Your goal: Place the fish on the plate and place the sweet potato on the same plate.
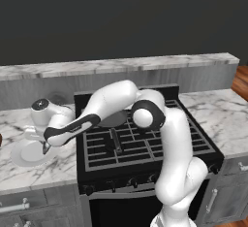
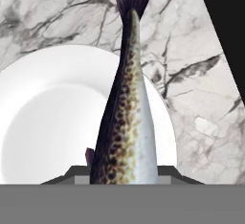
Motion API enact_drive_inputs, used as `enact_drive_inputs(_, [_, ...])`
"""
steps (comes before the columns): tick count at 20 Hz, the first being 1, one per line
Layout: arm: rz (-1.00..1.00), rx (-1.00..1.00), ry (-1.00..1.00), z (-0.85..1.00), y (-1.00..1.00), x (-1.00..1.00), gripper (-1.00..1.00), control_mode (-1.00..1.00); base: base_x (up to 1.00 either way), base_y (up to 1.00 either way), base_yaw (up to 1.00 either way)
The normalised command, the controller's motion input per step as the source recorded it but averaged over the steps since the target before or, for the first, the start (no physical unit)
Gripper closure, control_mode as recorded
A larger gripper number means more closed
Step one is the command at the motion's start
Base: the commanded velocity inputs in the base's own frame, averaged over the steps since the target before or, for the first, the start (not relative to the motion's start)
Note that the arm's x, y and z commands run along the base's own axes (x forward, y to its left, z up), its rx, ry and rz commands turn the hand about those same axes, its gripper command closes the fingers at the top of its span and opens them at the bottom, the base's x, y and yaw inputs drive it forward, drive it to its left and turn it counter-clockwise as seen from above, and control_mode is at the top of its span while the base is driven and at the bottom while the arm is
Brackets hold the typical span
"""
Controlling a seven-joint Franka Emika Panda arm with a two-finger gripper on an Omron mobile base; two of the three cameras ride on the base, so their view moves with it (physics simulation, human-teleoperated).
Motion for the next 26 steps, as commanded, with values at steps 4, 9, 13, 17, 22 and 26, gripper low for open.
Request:
enact_drive_inputs(4, [-0.05, 0.00, 0.00, -0.12, 0.20, 0.07, 1.00, -1.00, 0.00, 0.00, 0.00])
enact_drive_inputs(9, [-0.04, 0.00, 0.02, -0.10, 0.11, 0.02, 1.00, -1.00, 0.00, 0.00, 0.00])
enact_drive_inputs(13, [-0.02, 0.00, 0.06, -0.12, 0.05, 0.00, 1.00, -1.00, 0.00, 0.00, 0.00])
enact_drive_inputs(17, [-0.02, 0.00, 0.08, -0.10, 0.00, -0.01, 1.00, -1.00, 0.00, 0.00, 0.00])
enact_drive_inputs(22, [-0.01, 0.00, 0.06, -0.07, 0.00, 0.00, 1.00, -1.00, 0.00, 0.00, 0.00])
enact_drive_inputs(26, [0.00, 0.00, 0.01, -0.06, 0.00, 0.00, 1.00, -1.00, 0.00, 0.00, 0.00])
